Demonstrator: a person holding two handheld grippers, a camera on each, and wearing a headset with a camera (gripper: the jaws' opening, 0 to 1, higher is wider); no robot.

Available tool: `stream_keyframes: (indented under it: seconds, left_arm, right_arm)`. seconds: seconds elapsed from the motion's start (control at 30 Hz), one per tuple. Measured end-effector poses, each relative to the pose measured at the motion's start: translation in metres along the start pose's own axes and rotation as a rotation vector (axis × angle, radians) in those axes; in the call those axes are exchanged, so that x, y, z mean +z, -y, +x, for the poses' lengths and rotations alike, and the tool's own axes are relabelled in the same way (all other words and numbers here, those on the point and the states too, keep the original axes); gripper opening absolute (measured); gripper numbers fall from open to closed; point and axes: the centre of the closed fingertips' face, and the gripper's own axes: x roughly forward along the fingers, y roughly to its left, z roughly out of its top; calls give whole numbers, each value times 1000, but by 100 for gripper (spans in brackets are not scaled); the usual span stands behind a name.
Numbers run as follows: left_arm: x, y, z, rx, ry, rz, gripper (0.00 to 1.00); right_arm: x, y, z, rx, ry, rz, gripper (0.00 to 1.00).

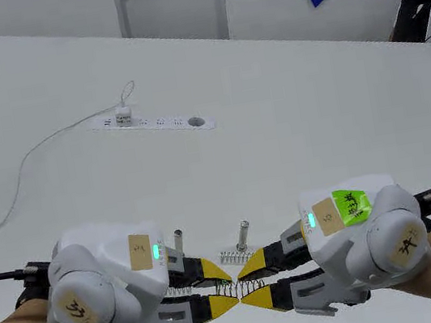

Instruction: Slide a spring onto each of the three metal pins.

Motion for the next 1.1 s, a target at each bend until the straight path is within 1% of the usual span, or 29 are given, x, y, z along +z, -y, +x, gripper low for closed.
stream_keyframes:
  seconds: [0.1,0.17,0.27,0.37,0.47,0.53,0.6,0.73,0.8,0.83,0.87,1.0,1.1]
  left_arm:
    - [0,1,0,-10,-1,-9,10]
    - [0,0,0,-7,0,-12,10]
    - [1,-1,-1,0,3,-17,10]
    - [2,-1,0,0,4,-17,10]
    - [3,-2,1,4,7,-17,10]
    - [3,-2,2,3,7,-16,10]
    - [3,0,2,-2,5,-10,10]
    - [5,0,3,4,-3,2,10]
    - [4,0,5,6,-14,16,10]
    - [4,0,5,7,-14,19,10]
    - [4,0,5,6,-14,16,10]
    - [6,-1,5,9,-4,-15,10]
    - [6,-2,4,16,2,-29,10]
  right_arm:
    - [-2,5,-1,-25,-1,13,17]
    - [-5,6,-3,-26,-1,28,18]
    - [-11,5,-4,-16,-11,48,17]
    - [-16,5,-4,-17,-22,60,16]
    - [-17,5,-5,-12,-16,85,12]
    - [-16,4,-7,-10,-10,85,11]
    - [-13,3,-9,4,8,106,11]
    - [-8,4,-15,15,33,112,11]
    - [-1,4,-19,29,72,120,11]
    - [5,3,-21,39,100,127,11]
    - [8,3,-23,39,114,127,11]
    - [14,3,-23,40,125,120,11]
    - [21,4,-24,42,170,154,11]
